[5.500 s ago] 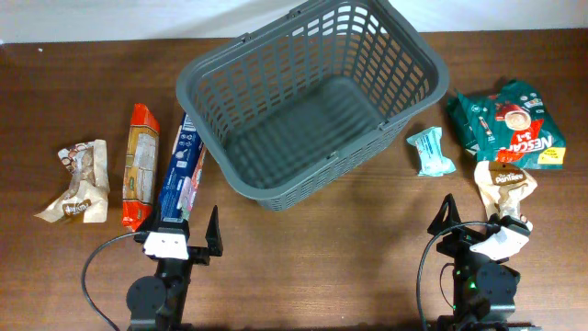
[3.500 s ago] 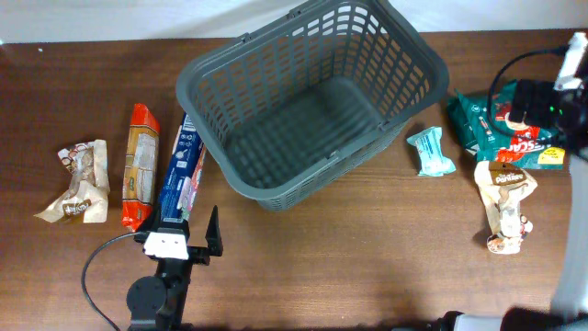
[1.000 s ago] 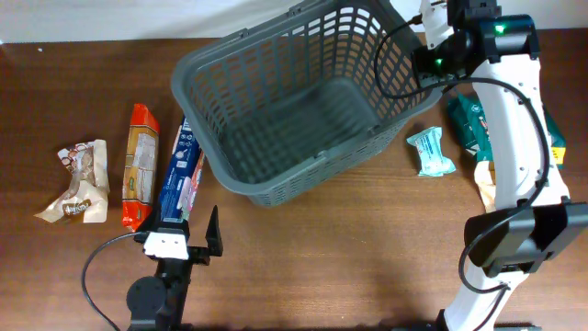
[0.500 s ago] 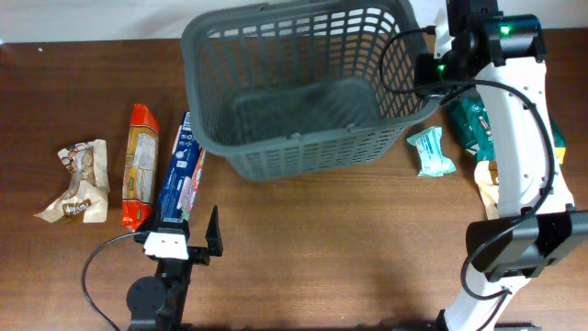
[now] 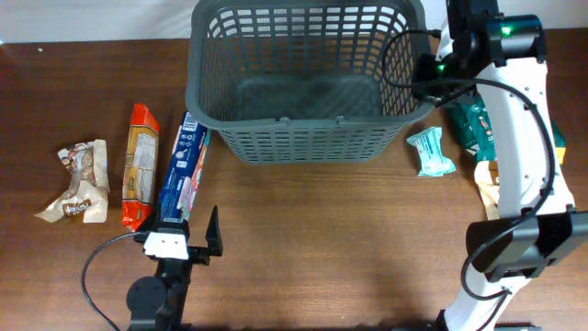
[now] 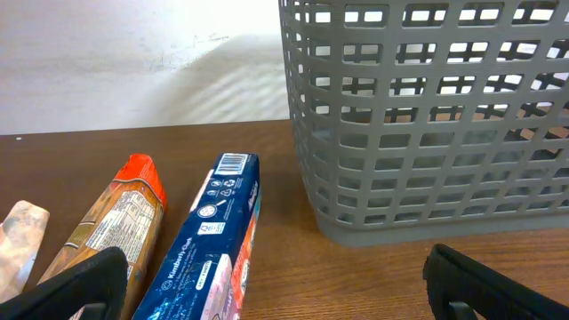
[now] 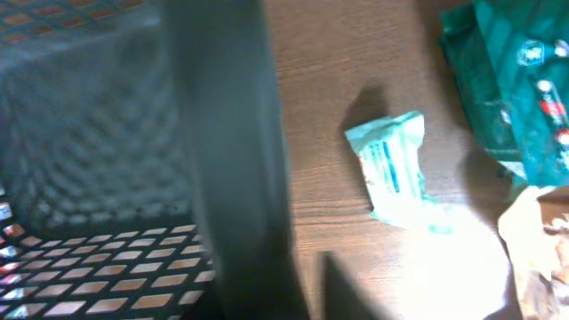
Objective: Pack container
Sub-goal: 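Release the basket and move the right gripper to the green Nescafé bag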
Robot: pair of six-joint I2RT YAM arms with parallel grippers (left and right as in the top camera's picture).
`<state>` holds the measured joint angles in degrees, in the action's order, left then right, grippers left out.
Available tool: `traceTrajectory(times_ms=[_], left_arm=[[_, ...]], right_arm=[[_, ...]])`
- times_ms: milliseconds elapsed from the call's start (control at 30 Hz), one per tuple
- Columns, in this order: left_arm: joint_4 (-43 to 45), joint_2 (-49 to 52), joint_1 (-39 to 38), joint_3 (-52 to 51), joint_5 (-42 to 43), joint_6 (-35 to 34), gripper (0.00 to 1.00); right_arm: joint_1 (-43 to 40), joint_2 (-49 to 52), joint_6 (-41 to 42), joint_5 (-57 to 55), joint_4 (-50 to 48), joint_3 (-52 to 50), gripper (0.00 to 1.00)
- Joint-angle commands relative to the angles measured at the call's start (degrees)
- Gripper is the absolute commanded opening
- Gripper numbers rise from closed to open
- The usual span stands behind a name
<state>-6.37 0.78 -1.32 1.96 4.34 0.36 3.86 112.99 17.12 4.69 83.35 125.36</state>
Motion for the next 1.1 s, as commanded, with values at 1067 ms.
traceTrajectory(times_ms=[1067], left_arm=[[0.13, -0.48, -0.02, -0.42, 0.42, -0.15, 0.99]], right_arm=[[-23.08, -3.17, -15.26, -14.75, -8.5, -2.56, 1.0]])
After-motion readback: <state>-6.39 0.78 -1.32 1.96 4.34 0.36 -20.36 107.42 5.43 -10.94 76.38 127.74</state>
